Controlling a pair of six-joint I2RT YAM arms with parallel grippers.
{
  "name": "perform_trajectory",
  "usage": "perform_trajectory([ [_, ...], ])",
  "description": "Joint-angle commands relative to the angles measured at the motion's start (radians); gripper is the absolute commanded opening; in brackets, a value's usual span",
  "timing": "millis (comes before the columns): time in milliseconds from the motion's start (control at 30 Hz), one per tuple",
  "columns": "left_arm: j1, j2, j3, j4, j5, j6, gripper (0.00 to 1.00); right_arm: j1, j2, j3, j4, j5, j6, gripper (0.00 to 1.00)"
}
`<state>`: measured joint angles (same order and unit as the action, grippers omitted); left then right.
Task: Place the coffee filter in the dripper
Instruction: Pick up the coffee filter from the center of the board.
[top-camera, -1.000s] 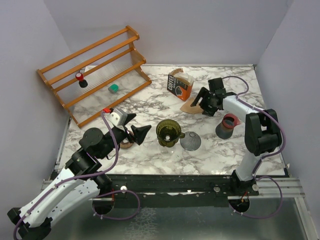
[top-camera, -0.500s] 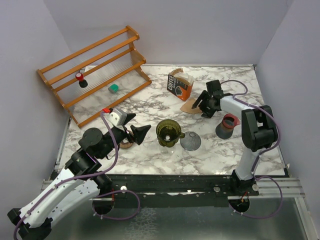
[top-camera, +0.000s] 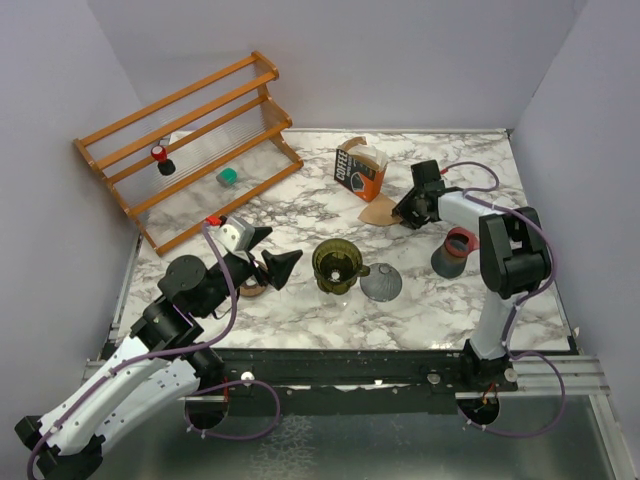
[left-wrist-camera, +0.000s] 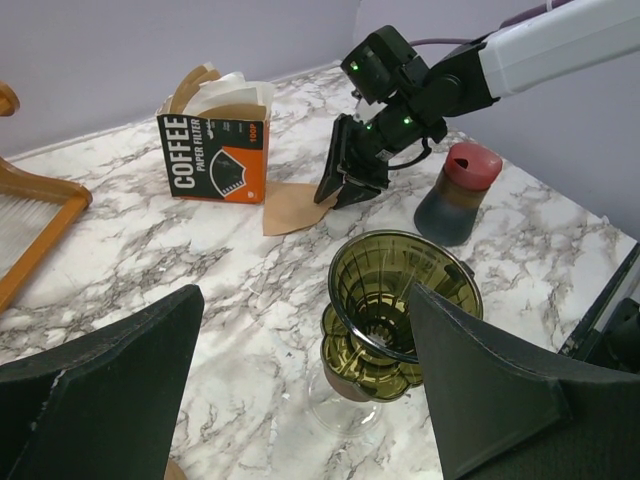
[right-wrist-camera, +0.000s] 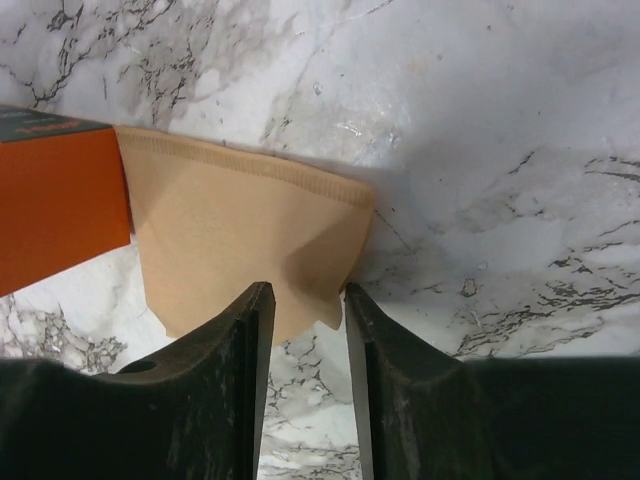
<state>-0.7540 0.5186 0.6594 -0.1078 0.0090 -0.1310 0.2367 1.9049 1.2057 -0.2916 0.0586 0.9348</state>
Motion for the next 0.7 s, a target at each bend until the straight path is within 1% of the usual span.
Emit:
perform_trajectory([
  [0,0.005,0.005,-0.005,-0.008,0.013,0.002,0.85,0.001,0.055,-0.003,0.011,0.048,0.02,0.35],
  [233,0.005,0.009,-0.005,-0.008,0.013,0.003,0.85,-0.002,0.057,-0.013,0.029,0.044,0.018,0.02],
  [267,0.005,0.01,-0.005,-0.008,0.013,0.004,0.85,-0.002,0.051,-0.015,0.032,0.044,0.018,0.01],
  [467,0.005,0.017,-0.004,-0.009,0.013,0.004,0.85,-0.005,0.008,-0.024,0.036,0.047,0.002,0.0],
  [667,0.006,0.022,-0.002,-0.005,0.0,0.008,0.85,-0.004,-0.091,-0.03,0.016,0.055,-0.039,0.0],
])
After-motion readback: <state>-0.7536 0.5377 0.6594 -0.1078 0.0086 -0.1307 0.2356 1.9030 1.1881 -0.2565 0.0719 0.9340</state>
